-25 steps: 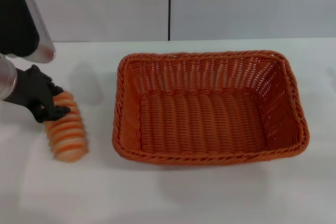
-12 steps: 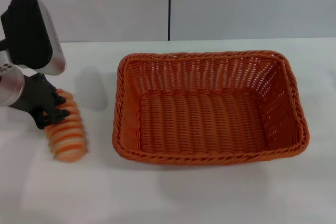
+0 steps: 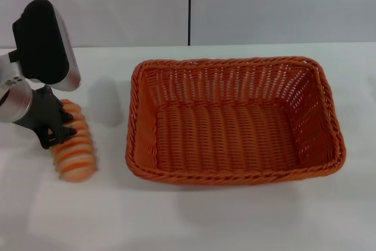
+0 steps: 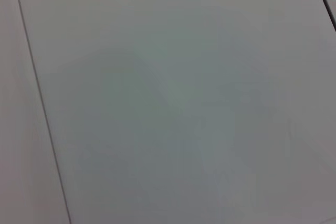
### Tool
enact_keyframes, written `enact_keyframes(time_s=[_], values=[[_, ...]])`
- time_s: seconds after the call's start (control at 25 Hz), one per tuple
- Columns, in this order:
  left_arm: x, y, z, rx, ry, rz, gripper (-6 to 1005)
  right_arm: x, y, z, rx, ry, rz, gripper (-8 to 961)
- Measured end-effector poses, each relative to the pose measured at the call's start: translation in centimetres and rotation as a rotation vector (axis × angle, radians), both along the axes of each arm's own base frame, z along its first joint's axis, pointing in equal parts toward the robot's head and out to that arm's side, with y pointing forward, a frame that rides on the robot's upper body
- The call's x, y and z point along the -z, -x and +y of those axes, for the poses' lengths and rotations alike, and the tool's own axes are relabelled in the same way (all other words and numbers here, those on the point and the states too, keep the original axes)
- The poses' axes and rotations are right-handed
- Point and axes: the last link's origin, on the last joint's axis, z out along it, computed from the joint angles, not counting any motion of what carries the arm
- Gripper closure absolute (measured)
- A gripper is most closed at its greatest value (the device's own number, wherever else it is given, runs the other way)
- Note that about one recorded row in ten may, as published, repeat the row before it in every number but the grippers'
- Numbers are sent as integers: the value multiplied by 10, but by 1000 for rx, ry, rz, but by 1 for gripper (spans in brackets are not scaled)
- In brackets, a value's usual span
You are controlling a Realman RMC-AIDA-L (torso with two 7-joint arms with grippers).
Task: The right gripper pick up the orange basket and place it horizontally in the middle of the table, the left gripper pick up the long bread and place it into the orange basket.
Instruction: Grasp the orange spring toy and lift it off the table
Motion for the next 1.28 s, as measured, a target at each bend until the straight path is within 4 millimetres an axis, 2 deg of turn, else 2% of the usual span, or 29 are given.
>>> enact_keyframes(time_s=[0.36,0.68,0.8,1.28], values=[[2,-1,3,-2,-19,3,743,1,-1,-1,4,1,-3,542],[2,3,5,-27,-33,26,930,1,-2,-1,5,1,-3,542],[4,2,4,-29,-29,29,944,1,-2,-3,5,2,-1,542],[-19,-25,3,28,-81,15,977,3,-2,-6,-1,3,7,542]])
